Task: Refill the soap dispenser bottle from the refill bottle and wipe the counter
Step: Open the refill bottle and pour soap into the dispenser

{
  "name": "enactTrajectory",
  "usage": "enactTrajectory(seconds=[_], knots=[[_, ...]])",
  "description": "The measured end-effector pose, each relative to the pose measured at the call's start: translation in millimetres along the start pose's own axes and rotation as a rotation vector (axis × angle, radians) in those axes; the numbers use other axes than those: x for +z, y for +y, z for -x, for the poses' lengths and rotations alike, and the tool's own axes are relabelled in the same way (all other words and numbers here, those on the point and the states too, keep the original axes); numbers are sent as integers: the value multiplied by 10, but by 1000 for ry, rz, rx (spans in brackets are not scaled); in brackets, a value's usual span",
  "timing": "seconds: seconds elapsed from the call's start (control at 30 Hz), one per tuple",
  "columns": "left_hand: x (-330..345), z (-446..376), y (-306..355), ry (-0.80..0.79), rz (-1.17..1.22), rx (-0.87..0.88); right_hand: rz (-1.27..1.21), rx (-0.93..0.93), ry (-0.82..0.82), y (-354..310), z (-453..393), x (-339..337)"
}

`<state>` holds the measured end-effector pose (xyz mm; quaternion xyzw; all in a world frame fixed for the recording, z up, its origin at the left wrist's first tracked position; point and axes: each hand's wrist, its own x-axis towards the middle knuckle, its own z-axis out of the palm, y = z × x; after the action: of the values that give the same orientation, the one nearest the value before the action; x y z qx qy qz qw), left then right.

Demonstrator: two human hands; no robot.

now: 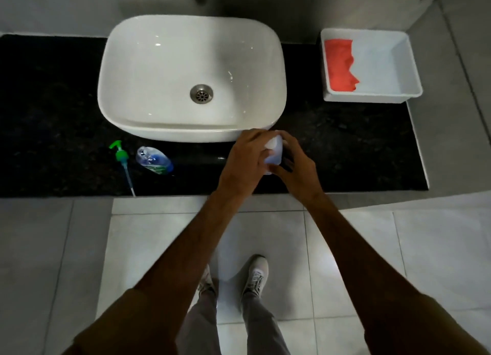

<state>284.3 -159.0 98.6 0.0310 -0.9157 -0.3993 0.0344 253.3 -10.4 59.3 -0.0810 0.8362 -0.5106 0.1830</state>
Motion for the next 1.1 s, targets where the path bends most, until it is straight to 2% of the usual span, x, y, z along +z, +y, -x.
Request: enactTrajectory(seconds=[0.1, 0.3, 0.47, 0.53, 0.67, 0.8, 0.87, 1.0, 1.1], knots=[[57, -6, 42, -19, 25, -113, -11, -30, 4, 60, -18, -51], [131, 39, 164, 91, 59, -122, -18, 8, -3, 102, -27, -78], [184, 54, 165, 164, 7, -74, -2, 76, -79, 77, -80, -94], [223, 39, 149, 195, -18, -78, 6, 28, -33, 56, -56, -90], [239, -35, 91, 259, 4, -234, -153, 14, 31, 14, 35, -27], [227, 30, 41, 353, -167, -215, -151, -55, 32, -16, 55, -30], [222, 107, 36, 399, -122, -173, -112, -73, 33, -26, 53, -52], [202, 139, 23, 240, 40, -80, -43, -82, 18, 49, 3, -50], [208, 148, -37, 209, -33, -81, -72, -83, 25, 70, -12, -60]])
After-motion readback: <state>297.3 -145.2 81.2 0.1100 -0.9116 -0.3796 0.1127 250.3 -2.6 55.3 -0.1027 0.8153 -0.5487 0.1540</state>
